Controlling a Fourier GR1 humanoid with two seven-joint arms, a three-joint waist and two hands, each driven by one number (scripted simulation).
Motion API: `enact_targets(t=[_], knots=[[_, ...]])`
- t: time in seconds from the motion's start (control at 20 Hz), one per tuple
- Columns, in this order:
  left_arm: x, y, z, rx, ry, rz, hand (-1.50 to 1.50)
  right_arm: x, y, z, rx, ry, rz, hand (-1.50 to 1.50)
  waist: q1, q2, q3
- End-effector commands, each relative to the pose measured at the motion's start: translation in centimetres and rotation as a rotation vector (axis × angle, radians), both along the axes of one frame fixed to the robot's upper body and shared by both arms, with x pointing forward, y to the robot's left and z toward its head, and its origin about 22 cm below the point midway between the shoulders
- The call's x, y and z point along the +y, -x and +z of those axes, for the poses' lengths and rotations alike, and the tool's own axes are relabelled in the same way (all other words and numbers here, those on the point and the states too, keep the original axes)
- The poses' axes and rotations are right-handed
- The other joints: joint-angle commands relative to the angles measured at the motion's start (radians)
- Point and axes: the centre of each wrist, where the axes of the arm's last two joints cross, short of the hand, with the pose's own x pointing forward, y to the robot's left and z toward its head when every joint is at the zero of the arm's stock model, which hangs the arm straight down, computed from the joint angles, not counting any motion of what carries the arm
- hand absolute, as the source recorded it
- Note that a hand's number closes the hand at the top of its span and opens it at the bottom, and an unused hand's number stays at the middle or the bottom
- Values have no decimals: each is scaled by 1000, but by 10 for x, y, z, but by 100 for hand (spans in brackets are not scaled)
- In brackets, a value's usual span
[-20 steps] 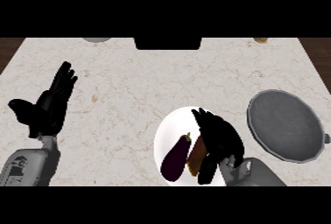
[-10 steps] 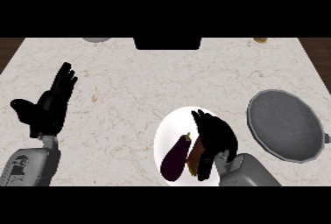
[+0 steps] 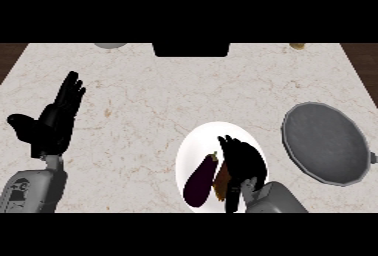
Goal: Pick the sweet potato from the plate and place it in the pan
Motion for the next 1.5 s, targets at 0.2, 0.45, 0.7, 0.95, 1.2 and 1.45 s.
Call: enact_targets(t=[0.2,0.45,0.7,0.95,1.2,1.45], knots=[[5,-5,11,-1,-20,6,0,1,-12,-25,22,6,136,150,5,1,0],[-1,5,5,9,-2,-7,0,0,-16,-14,6,18,103,150,4,0,0],[-9,-3,3,9,2,7,0,-8,5,-1,-64,2,92,150,-2,-1,0],[-5,3,1,-4,-12,18,0,42,87,19,-223,-83,134,150,-13,-8,0],[7,0,5,13,-16,23,0,60,136,47,-533,-126,133,150,-21,-14,0],[6,4,3,10,3,29,0,51,138,75,-742,-202,44,150,-22,-12,1]])
